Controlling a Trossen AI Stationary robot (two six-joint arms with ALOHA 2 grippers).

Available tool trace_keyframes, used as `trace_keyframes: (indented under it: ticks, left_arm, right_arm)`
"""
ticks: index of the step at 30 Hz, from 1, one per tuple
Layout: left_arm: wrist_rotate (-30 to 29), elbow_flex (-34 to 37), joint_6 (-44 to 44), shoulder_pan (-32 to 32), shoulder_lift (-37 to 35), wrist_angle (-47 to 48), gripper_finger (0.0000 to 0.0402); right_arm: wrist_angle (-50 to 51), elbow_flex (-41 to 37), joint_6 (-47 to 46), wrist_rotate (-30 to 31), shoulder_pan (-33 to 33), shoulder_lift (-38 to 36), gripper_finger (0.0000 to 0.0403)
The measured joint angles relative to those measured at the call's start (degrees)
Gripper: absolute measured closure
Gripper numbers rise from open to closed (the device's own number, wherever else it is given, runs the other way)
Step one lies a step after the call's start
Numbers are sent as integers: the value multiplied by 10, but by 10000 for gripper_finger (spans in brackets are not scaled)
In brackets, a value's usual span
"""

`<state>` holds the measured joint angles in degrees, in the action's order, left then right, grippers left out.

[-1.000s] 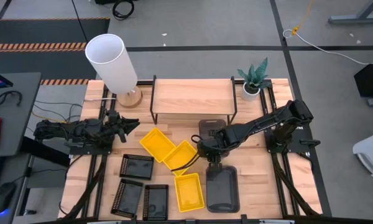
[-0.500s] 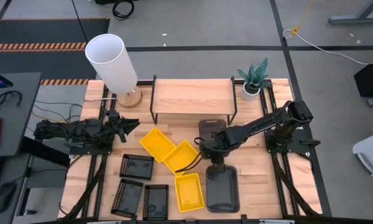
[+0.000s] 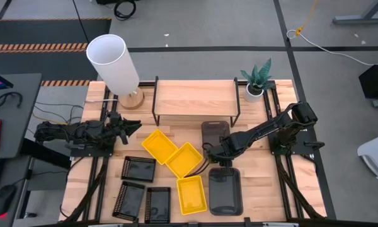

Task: Stack baskets on shelf by color
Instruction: Stack the transparent black bin on top of the transparent black bin

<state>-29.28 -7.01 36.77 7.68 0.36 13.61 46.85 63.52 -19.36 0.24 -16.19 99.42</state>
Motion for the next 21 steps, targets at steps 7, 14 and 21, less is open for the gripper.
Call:
trace_keyframes:
  ticks: [7, 14, 21]
  left_arm:
    - [0, 0, 0, 0, 0, 0, 285]
    - [0, 0, 0, 0, 0, 0, 285]
    - [0, 0, 0, 0, 0, 0, 285]
  right_arm:
    - [-2, -1, 31, -3, -2, 0, 361]
    - [12, 2, 44, -20, -5, -1, 387]
    - [18, 20, 47, -27, -16, -1, 394]
